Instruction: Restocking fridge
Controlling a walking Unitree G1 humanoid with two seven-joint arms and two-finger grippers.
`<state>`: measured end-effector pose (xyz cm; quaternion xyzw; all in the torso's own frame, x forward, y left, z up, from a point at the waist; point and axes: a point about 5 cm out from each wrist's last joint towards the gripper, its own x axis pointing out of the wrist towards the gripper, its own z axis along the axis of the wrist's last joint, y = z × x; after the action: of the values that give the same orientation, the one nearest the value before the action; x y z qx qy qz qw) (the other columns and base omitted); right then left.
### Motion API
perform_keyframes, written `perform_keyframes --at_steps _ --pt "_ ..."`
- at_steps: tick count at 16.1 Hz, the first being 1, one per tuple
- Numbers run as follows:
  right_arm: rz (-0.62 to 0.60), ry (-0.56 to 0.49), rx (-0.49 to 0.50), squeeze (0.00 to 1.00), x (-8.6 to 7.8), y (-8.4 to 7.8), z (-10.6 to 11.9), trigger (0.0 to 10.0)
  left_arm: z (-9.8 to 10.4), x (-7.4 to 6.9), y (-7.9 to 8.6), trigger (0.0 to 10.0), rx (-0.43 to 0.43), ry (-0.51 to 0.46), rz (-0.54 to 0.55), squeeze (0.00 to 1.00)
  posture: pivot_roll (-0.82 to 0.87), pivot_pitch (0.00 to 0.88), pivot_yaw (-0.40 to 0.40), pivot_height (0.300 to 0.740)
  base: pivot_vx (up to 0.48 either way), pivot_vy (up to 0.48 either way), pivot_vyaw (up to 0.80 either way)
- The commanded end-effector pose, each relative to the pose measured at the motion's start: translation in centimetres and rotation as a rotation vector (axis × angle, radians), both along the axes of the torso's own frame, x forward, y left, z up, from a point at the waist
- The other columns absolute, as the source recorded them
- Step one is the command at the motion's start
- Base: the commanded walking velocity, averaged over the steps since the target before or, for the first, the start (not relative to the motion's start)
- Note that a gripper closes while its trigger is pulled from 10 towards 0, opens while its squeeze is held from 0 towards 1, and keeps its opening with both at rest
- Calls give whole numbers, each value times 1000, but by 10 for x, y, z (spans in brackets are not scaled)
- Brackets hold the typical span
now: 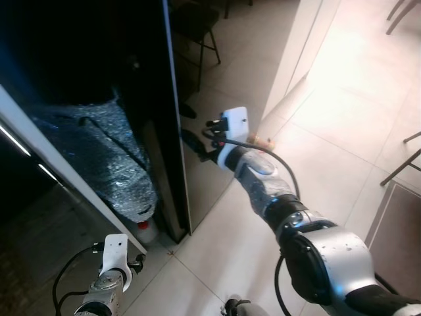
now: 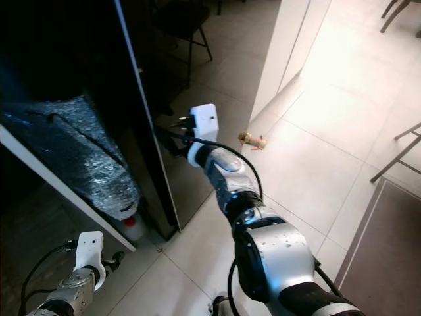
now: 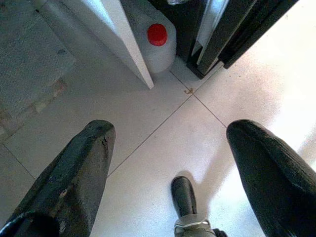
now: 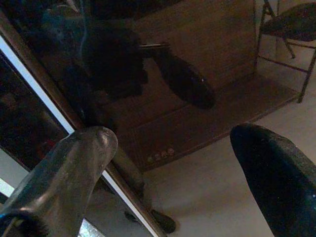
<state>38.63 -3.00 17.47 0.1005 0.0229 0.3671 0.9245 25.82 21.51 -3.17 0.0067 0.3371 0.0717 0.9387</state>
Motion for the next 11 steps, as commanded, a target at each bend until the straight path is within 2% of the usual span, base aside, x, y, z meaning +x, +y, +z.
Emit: perform_keyframes --at_steps 1,4,9,11 --pt "120 -84 22 0 -6 36 25 10000 -7 -10 1 10000 -14 30 36 0 29 129 -6 740 0 0 0" --pt "96 -82 5 0 -6 23 12 10000 -8 -10 1 10000 -15 30 35 0 11 142 -6 740 0 0 0" --pt "44 -118 -41 0 -7 -14 -8 10000 -8 -9 0 10000 -15 35 24 0 -28 159 2 740 0 0 0" --pt "-17 -133 -44 0 -7 -39 -15 10000 -8 -10 -1 10000 -17 35 24 0 -32 166 -3 740 0 0 0"
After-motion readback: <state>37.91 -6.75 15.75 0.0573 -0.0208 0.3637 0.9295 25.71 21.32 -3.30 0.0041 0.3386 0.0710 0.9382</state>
